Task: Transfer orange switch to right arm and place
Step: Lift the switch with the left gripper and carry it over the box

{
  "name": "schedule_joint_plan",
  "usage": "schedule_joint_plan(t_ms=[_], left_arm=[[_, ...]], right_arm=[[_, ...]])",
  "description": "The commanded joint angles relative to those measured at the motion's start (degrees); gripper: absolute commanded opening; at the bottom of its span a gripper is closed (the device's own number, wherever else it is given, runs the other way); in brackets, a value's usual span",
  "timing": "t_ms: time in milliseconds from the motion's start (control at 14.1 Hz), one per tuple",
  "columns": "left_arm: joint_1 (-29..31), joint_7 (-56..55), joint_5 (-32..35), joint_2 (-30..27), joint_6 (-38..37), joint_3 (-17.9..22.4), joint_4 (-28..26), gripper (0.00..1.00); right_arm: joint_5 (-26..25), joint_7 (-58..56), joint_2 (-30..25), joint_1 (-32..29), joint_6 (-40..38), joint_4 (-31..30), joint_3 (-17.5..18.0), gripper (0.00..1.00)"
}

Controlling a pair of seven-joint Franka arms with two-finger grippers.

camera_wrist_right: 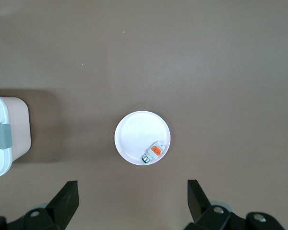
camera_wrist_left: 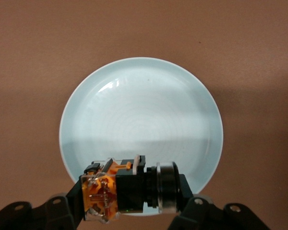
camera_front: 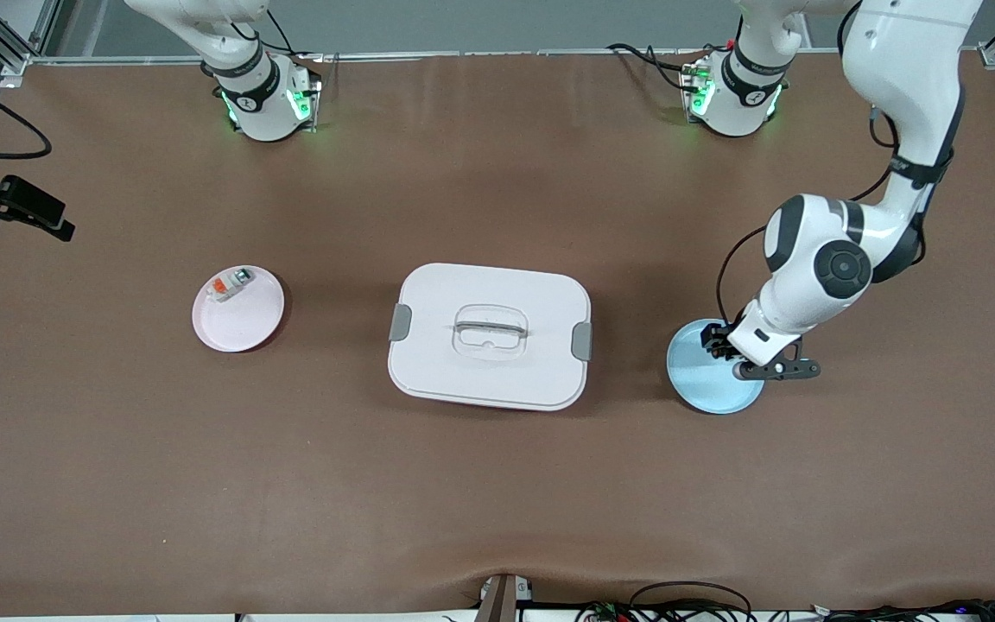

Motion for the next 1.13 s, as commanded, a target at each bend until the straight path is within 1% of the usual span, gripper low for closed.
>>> schedule_joint_plan(t_ms=[0,142,283,425,496,709,850,921,1063], left_arm=[[0.16,-2.44,-3.4,-4.44,-7.7,-0.45,1.55,0.34],[0.16,-5.76,-5.43,-5.59,-12.02,-0.54,3.84,0.34],[-0.28,-12.61,-6.49,-7.16,-14.84,-0.63,5.25,0.34],[-0.02,-18.24,-8.94,-9.1,-17.21,-2.2,6.91,0.34],[0.16,-20.62,-10.26,-9.54,-19.48,-2.39,8.31,0.33],[0.34,-23.36,-15.7,-9.11,-28.1,-2.3,15.16,0.31],[0.25,-26.33,-18.78,-9.54,-29.26,-2.39,17.28,0.31],[-0.1,-29.14,-20.28,-9.63,-29.35,-2.39,18.08,0.31],[-0.54,-35.64,-22.65,-9.46,-29.35,-2.48,19.75,0.31]], right_arm=[[0.45,0.86,-0.21,-0.27,0.05,0.08,0.15,1.0],[0.45,0.86,-0.21,-0.27,0.05,0.08,0.07,1.0],[0.45,0.86,-0.21,-0.27,0.05,0.17,0.07,1.0],[0.45,0.86,-0.21,-0.36,0.05,0.17,-0.02,1.0],[0.45,0.86,-0.13,-0.44,0.23,0.17,-0.02,1.0],[0.45,0.15,0.58,-0.53,0.32,0.26,-0.02,1.0],[0.02,0.07,2.15,-1.06,1.54,0.34,-0.28,1.0],[0.36,-0.02,2.42,-1.15,1.72,0.52,-0.29,1.0],[-0.6,-0.02,2.95,-0.98,0.93,0.17,-0.29,1.0]])
